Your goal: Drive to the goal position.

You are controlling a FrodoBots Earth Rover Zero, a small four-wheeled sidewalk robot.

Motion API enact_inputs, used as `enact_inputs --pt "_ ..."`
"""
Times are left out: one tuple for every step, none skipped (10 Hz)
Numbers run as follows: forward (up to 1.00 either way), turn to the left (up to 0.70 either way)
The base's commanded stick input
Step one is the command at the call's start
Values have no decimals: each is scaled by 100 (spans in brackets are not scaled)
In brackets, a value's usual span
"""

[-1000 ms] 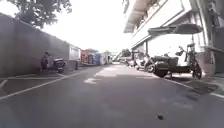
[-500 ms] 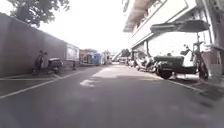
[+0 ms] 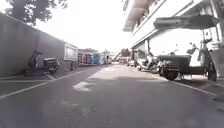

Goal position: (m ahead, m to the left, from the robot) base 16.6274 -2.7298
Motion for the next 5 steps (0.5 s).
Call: enact_inputs --pt "70 0" --pt "70 0" --pt "70 0" --pt "70 0" --pt "70 0"
